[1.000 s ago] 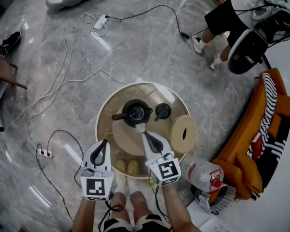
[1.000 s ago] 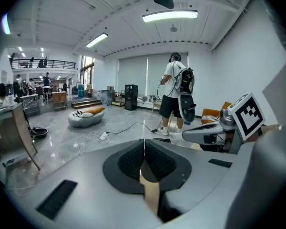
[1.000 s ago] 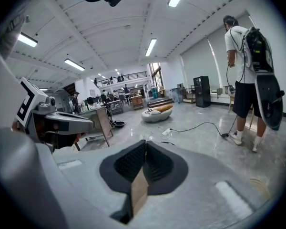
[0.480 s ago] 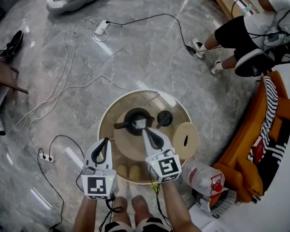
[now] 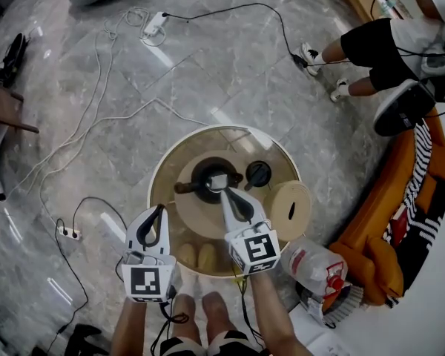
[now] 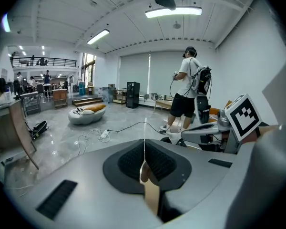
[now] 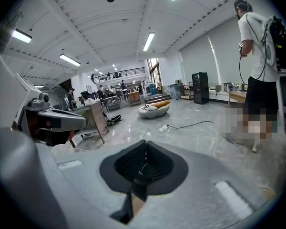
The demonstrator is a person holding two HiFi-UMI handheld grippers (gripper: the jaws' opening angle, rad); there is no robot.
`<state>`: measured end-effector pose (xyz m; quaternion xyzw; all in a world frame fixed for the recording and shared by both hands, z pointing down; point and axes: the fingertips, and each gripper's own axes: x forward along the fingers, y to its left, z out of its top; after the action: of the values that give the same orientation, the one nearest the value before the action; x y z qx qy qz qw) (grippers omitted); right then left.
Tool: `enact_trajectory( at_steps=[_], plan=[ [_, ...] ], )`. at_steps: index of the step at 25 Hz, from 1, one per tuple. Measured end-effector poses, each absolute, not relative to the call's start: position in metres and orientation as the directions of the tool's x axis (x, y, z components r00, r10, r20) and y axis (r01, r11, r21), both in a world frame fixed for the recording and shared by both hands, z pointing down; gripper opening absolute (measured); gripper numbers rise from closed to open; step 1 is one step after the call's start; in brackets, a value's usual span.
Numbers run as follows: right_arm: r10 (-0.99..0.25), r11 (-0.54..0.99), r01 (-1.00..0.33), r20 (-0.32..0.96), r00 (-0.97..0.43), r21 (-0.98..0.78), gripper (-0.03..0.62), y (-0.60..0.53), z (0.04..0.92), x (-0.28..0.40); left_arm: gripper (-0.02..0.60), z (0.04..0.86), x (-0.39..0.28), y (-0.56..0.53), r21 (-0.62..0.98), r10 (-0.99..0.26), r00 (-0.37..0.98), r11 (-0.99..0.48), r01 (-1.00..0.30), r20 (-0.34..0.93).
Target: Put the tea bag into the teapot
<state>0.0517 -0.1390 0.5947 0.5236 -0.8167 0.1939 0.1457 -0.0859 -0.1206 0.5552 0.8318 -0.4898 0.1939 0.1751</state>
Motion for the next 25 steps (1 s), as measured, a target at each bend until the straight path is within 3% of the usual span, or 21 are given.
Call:
enact_trajectory(
  at_steps=[12,17,25],
  plan=[
    [-0.792,0.361,-0.918,0.467,-0.394,-0.161,0.006,-0.142,0.624,0.053,0.021,0.584,-0.092,-0.125,0.096,-0.730,0.445,-0.467,-0.879,0.519],
    [-0.794,0.382,-0.916,0.464,-0.393,-0.123,0.163,-0.140,0.620,0.048,0.021,0.582,-0.096,-0.127,0.109,-0.729,0.444,-0.459,-0.882,0.520],
    [-0.805,0.357,-0.925,0.458,-0.376,-0.131,0.170,-0.138,0.605,0.051,0.021,0.567,-0.095,-0.125,0.060,-0.735,0.471,-0.510,-0.858,0.488]
  ],
)
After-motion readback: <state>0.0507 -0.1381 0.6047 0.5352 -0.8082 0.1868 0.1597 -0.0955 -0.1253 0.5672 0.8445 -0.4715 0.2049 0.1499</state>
